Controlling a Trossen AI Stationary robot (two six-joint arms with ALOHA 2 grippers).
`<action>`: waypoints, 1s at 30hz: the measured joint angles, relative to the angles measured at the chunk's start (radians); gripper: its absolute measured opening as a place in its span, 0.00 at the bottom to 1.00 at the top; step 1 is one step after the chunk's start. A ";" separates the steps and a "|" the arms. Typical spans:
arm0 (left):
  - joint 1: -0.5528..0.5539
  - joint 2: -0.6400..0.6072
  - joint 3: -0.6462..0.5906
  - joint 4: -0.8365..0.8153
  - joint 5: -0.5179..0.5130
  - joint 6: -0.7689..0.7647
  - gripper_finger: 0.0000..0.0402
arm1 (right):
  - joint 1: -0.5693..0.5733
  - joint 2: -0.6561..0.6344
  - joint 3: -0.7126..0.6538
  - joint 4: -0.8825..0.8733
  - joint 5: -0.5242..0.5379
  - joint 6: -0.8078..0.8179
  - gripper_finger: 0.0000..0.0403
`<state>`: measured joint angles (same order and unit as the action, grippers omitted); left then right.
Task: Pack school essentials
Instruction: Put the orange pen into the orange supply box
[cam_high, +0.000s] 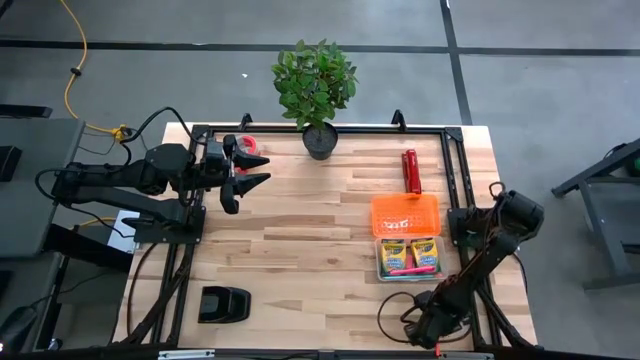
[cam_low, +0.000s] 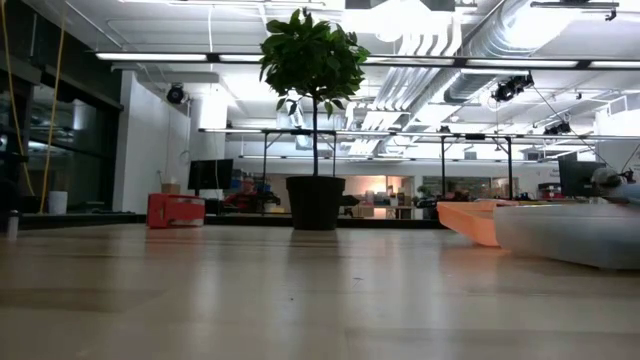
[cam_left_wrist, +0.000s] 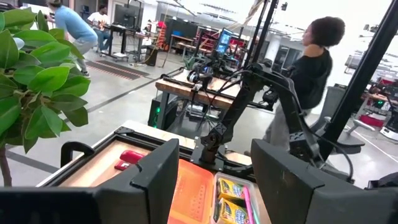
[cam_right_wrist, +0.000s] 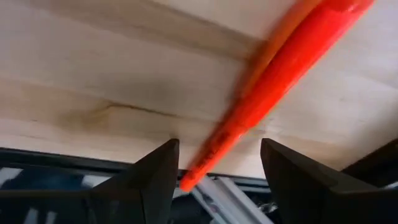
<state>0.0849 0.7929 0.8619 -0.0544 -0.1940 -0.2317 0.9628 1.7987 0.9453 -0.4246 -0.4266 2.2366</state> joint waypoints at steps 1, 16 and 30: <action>0.000 0.000 0.000 0.000 0.000 0.000 0.47 | 0.001 -0.005 -0.024 0.046 0.007 0.016 0.55; 0.000 0.000 0.000 0.001 -0.011 -0.001 0.47 | -0.025 -0.006 -0.100 0.129 -0.001 -0.015 0.19; 0.000 0.000 0.000 0.005 -0.026 -0.001 0.47 | -0.078 -0.212 -0.109 0.069 0.202 -0.472 0.01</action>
<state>0.0849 0.7926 0.8623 -0.0495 -0.2203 -0.2325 0.8844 1.5865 0.8366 -0.3560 -0.2244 1.7648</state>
